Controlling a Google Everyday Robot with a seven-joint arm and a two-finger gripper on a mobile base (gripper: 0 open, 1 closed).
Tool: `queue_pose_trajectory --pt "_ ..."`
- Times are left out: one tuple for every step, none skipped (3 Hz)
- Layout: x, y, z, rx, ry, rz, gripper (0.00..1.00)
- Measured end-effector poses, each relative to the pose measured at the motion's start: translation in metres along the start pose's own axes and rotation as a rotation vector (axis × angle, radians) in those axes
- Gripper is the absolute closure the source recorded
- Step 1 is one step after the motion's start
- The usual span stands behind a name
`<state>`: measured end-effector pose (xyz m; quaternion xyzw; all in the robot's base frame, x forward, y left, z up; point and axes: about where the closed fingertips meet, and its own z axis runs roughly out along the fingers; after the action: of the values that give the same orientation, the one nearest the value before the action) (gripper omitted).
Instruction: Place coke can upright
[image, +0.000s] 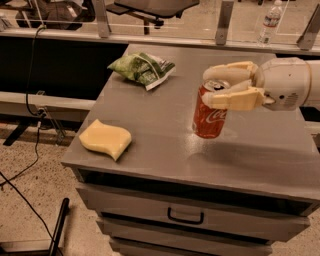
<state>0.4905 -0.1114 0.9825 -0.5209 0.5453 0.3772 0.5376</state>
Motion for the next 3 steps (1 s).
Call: queue_pose_trajectory --pt "0.0 0.004 -0.004 -0.053 0.045 -0.034 1.0" --pt "0.008 0.013 -0.017 -0.071 0.086 -0.047 1.0" --pt "0.008 0.013 -0.017 -0.072 0.086 -0.047 1.0"
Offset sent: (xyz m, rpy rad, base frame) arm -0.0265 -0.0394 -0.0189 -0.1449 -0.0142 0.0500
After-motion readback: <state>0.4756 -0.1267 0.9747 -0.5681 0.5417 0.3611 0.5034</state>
